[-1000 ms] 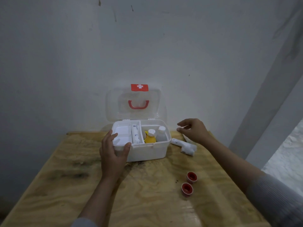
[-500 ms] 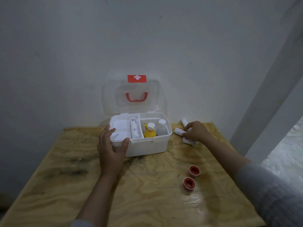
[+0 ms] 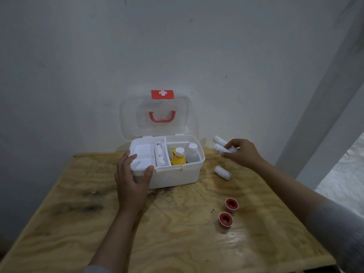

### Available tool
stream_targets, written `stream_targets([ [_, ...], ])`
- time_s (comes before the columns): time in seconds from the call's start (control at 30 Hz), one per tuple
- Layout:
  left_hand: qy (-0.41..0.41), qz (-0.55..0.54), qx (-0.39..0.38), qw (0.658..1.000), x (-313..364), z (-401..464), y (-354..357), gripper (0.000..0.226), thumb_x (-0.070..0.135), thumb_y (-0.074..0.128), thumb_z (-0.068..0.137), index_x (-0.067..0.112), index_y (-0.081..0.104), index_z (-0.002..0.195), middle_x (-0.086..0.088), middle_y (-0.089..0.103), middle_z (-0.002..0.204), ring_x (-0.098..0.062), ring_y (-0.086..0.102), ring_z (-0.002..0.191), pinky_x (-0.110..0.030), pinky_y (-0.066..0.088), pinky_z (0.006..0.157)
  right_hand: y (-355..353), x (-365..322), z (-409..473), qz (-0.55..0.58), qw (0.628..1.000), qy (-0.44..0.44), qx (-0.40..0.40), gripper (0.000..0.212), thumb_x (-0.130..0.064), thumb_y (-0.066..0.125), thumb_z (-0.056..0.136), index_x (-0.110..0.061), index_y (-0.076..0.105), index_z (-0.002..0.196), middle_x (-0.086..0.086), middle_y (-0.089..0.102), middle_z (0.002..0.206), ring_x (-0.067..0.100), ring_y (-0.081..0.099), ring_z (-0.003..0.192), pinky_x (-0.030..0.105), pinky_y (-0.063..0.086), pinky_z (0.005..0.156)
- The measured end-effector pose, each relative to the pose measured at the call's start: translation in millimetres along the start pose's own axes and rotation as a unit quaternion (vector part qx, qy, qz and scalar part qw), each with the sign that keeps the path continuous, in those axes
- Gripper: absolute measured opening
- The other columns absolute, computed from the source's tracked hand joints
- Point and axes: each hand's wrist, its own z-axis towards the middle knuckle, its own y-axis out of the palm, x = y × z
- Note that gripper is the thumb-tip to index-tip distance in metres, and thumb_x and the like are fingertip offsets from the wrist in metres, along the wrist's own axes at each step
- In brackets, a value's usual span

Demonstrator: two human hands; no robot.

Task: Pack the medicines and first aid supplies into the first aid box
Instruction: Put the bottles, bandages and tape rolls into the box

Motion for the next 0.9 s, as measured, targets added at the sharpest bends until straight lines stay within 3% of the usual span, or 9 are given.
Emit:
stream_targets([
  [0.13,-0.006,-0.001,0.002,1.000,1.4,0.0,0.0,0.062,0.058,0.055,0.076,0.028,0.042,0.128,0.003,0.037,0.146,-0.012,0.034,0.129,-0.054,0.050,0.093,-27.9,-23.7,-4.2,-0.021,0.996,-0.074,-0.038,0.026,-0.024,0.078,0.069,-0.018,0.059,0.086,-0.002,0.059,0.090,0.019,0.055,0.080,0.025,0.042,0.062],
  [0.27,-0.006,0.006,0.004,1.000,2.5,-0.2,0.2,0.060,0.057,0.055,0.076,0.030,0.041,0.128,0.003,0.038,0.147,-0.011,0.035,0.127,-0.051,0.048,0.096,-42.0,-55.3,7.2,-0.057,0.988,-0.121,-0.076,0.048,-0.029,0.079,0.069,-0.020,0.054,0.108,-0.002,0.058,0.100,0.017,0.057,0.089,0.026,0.049,0.072],
  [0.43,-0.004,0.005,0.001,1.000,2.3,-0.2,0.1,0.060,0.058,0.055,0.075,0.033,0.041,0.127,0.004,0.038,0.146,-0.020,0.038,0.129,-0.047,0.049,0.095,-33.1,-96.2,31.4,-0.186,0.951,-0.175,-0.175,0.041,-0.027,0.076,0.070,-0.020,0.060,0.107,0.000,0.061,0.104,0.017,0.056,0.090,0.026,0.044,0.072],
  [0.63,0.001,-0.003,0.006,1.000,0.8,0.6,0.4,0.058,0.058,0.055,0.075,0.035,0.041,0.126,0.007,0.038,0.145,-0.013,0.036,0.128,-0.046,0.048,0.096,-8.3,-126.0,57.5,-0.249,0.915,-0.152,-0.278,0.039,-0.025,0.075,0.068,-0.030,0.065,0.105,-0.001,0.058,0.115,0.017,0.058,0.090,0.034,0.059,0.066],
  [0.7,0.003,-0.001,0.009,1.000,0.2,0.8,0.6,0.058,0.058,0.056,0.075,0.036,0.041,0.126,0.013,0.037,0.142,-0.011,0.035,0.128,-0.043,0.047,0.097,-2.9,-130.9,63.9,-0.261,0.904,-0.148,-0.303,0.041,-0.024,0.076,0.069,-0.032,0.065,0.108,0.001,0.056,0.120,0.018,0.060,0.090,0.030,0.057,0.062],
  [0.77,0.009,-0.003,0.010,1.000,-0.4,1.2,1.0,0.057,0.057,0.056,0.076,0.036,0.041,0.126,0.019,0.035,0.139,-0.013,0.036,0.129,-0.043,0.047,0.097,1.1,-133.2,69.3,-0.265,0.901,-0.143,-0.313,0.050,-0.025,0.078,0.069,-0.032,0.061,0.116,0.004,0.058,0.120,0.015,0.064,0.078,0.025,0.052,0.056],
  [0.9,0.014,-0.003,0.010,1.000,-1.9,1.8,1.0,0.055,0.056,0.057,0.077,0.037,0.041,0.125,0.018,0.036,0.138,-0.014,0.037,0.129,-0.046,0.047,0.098,4.0,-132.1,75.7,-0.217,0.922,-0.117,-0.298,0.066,-0.023,0.081,0.069,-0.026,0.052,0.128,0.008,0.054,0.124,0.013,0.066,0.064,0.022,0.048,0.052],
])
